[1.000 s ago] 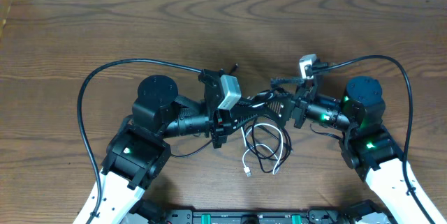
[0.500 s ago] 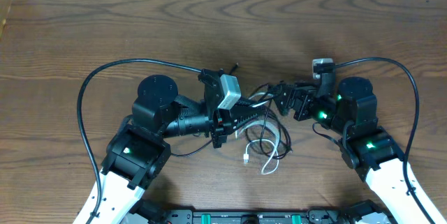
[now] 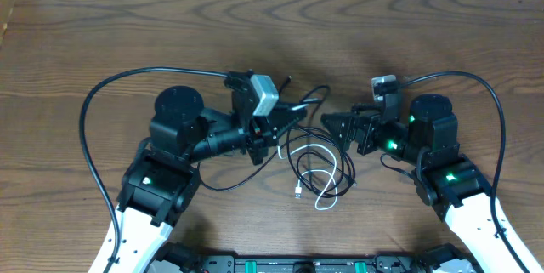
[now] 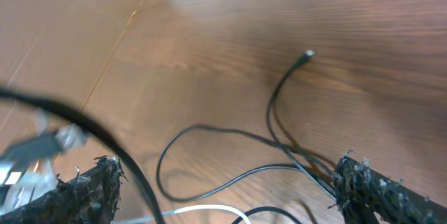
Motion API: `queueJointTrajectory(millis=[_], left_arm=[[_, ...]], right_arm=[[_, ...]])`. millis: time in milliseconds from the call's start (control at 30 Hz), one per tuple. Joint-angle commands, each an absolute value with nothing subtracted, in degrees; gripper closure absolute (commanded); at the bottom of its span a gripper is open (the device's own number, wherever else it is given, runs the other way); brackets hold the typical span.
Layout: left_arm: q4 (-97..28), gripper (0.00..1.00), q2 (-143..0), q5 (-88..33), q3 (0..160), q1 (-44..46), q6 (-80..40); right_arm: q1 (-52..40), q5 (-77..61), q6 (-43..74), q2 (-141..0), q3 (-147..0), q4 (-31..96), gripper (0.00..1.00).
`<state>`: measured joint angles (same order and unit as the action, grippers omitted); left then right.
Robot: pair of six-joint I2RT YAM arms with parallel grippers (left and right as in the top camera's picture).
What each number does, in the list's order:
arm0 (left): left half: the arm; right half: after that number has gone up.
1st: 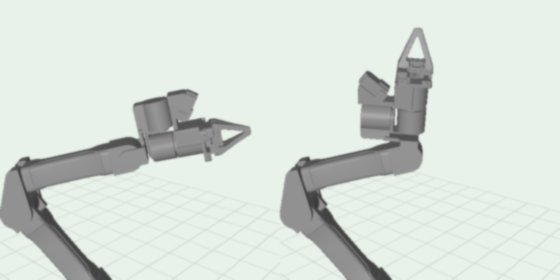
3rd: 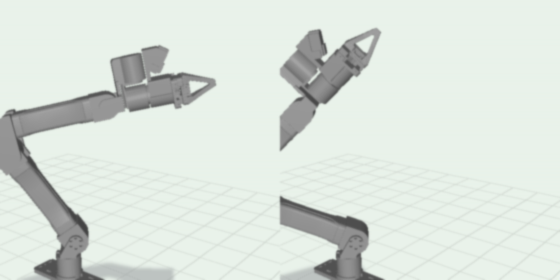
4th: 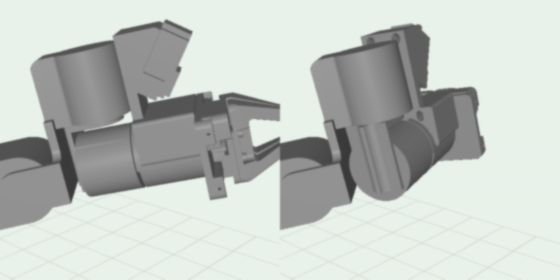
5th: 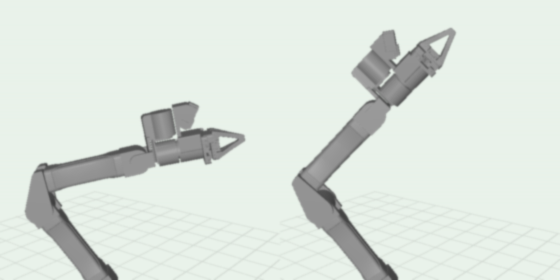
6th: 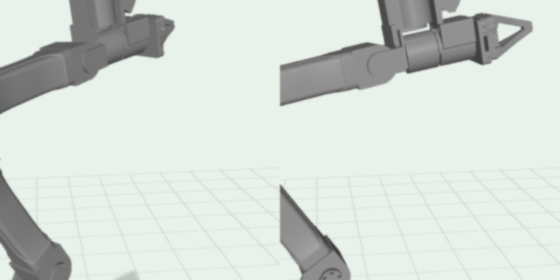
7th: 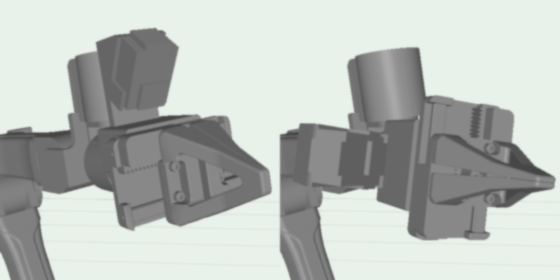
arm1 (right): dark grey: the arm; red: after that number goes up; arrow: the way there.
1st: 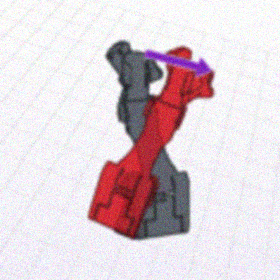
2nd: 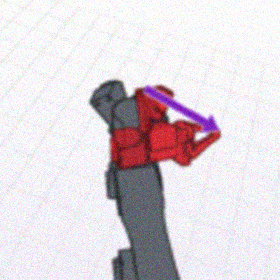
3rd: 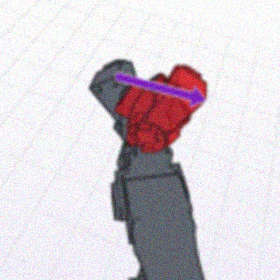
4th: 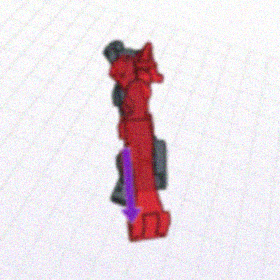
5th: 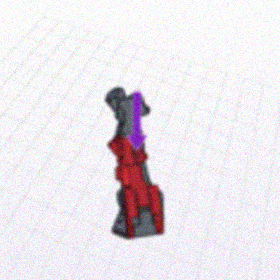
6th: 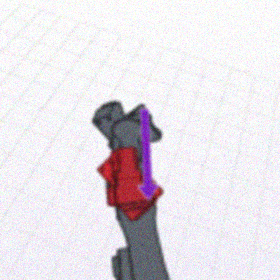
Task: Untangle cables
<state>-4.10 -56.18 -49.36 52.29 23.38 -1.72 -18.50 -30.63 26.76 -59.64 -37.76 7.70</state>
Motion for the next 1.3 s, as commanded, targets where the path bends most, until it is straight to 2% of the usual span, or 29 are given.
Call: queueJointTrajectory(millis=[0,167,300,533,900,1000,1133,1200,1267], left_arm=[[-3.7,0.92,-55.6,-48.4,52.4,20.7,-2.4],[-2.2,0.92,-55.6,-48.6,52.5,19.6,-6.6],[2.4,0.92,-55.6,-51.5,52.5,19.6,-9.5],[9.3,0.93,-55.0,-53.5,52.5,19.6,-15.1],[10.2,0.93,-53.5,-53.5,52.5,19.6,-15.2],[10.4,0.92,-53.3,-53.5,52.5,19.6,-15.1],[10.4,0.92,-53.4,-53.3,52.5,19.6,-15.1],[10.4,0.92,-53.4,-53.3,52.5,19.6,-15.1],[10.4,0.93,-53.4,-52.8,52.5,19.6,-15.1]], right_arm=[[-18.1,-39.2,17.6,-60.0,-37.7,7.7,0.04],[-18.1,-48.0,8.7,-60.0,-37.7,8.0,0.01],[-19.2,-46.5,5.0,-60.6,-37.7,9.3,0.01],[-23.6,-44.1,5.0,-66.5,-37.7,6.5,0.01],[-31.6,-44.0,5.0,-75.8,-37.7,-4.9,0.01],[-32.0,-44.0,5.1,-76.9,-37.7,-5.4,0.10],[-32.0,-44.1,5.1,-77.0,-37.7,-5.4,0.31],[-32.0,-44.1,5.1,-77.0,-37.7,-5.3,0.52],[-32.0,-44.1,5.1,-77.0,-37.7,-5.1,0.82]])
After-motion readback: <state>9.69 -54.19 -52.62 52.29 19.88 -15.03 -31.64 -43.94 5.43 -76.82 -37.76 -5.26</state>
